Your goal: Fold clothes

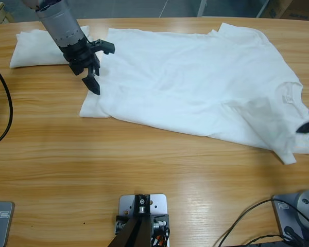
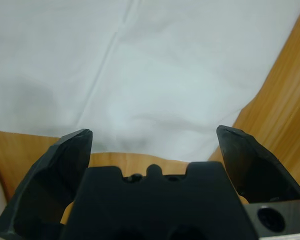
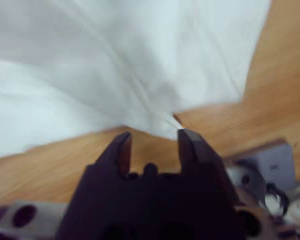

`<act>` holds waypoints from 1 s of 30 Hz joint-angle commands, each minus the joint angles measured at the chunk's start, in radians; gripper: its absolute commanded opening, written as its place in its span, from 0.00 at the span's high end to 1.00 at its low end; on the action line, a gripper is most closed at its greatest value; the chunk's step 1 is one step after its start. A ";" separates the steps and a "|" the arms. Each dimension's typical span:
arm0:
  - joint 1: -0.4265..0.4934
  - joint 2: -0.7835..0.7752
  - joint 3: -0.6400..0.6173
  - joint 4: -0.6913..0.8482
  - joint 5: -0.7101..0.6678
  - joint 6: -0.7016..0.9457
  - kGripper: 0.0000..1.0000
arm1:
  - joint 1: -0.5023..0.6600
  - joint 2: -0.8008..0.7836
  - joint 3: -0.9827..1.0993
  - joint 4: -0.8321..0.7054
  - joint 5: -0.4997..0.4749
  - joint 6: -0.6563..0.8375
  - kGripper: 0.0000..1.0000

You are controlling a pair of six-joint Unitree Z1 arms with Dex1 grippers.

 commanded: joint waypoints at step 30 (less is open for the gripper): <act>0.037 -0.141 0.251 0.009 -0.180 -0.008 0.04 | -0.001 0.201 0.149 -0.542 0.229 -0.328 1.00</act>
